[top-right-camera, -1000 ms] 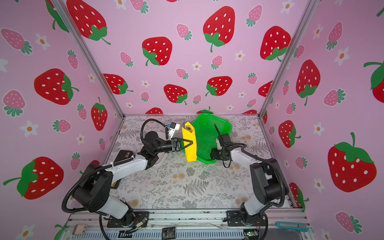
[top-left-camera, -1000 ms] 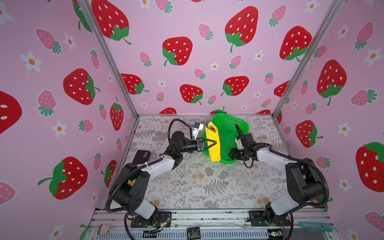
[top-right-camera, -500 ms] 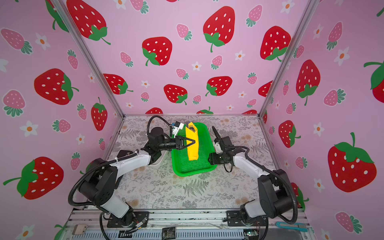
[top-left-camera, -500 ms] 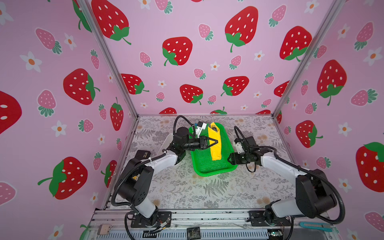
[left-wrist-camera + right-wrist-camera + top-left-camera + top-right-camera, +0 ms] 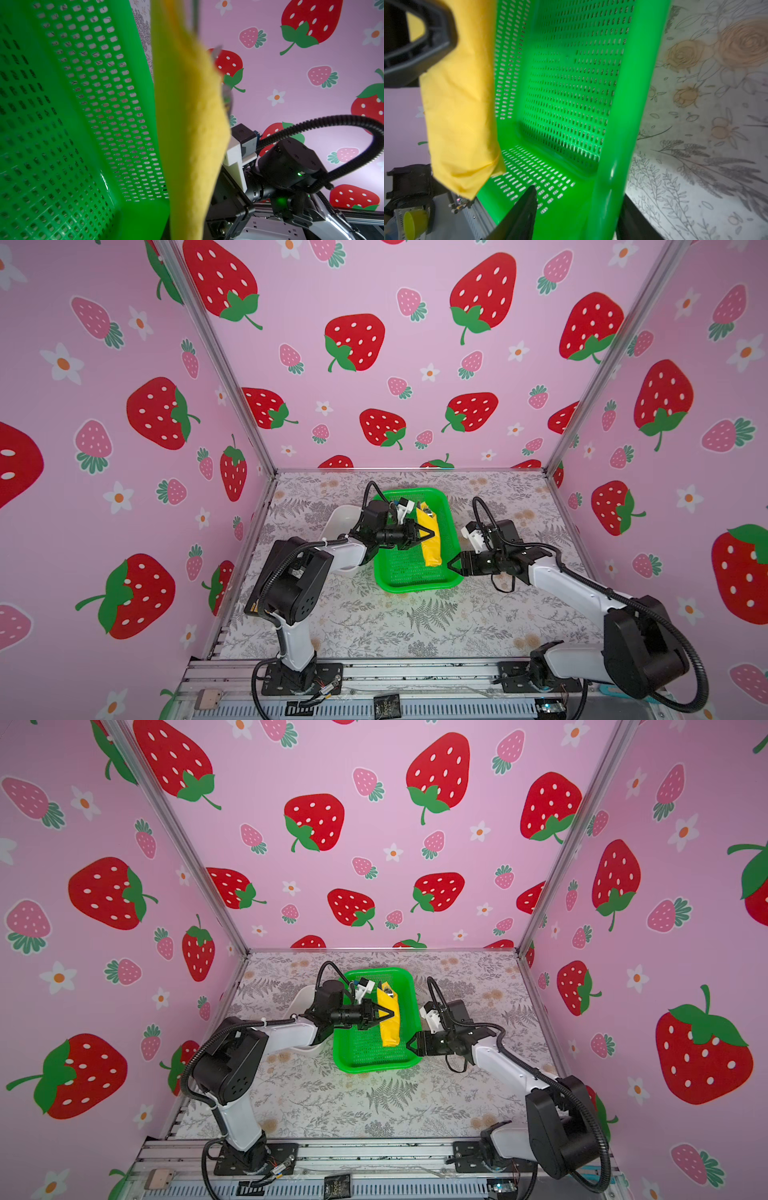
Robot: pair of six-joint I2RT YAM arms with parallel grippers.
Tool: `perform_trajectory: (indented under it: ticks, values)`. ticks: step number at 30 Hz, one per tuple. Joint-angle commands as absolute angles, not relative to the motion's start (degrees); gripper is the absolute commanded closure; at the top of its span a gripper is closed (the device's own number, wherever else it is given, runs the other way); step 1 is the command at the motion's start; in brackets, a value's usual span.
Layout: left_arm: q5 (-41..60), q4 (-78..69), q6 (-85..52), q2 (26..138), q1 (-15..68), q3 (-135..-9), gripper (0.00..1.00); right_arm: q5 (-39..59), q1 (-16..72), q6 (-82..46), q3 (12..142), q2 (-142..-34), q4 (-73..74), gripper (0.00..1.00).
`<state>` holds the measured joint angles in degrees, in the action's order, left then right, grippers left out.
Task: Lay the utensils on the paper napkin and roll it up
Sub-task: 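Carry the bundle over the green basket with the left gripper while the right gripper withdraws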
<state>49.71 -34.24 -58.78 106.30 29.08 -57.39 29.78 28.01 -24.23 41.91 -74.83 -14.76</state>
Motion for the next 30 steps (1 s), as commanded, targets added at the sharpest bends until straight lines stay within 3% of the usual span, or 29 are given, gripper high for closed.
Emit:
perform_trajectory:
  ticks: [1,6,12,30]
  values:
    - [49.44,-31.88,-58.50,107.75,29.00,-61.17,1.00,28.43,28.19,-24.81,42.20,-71.57,-14.49,0.39]
    - [46.96,-24.93,-55.45,109.98,29.42,-63.81,1.00,15.91,27.21,-27.77,43.11,-68.62,-15.50,0.35]
    - [43.25,-14.21,-50.36,111.98,31.08,-69.95,1.00,9.83,26.06,-30.78,41.47,-65.27,-12.05,0.34]
    - [39.99,-9.24,-49.83,120.01,32.86,-76.81,1.00,8.57,25.42,-32.04,39.11,-63.82,-7.50,0.33]
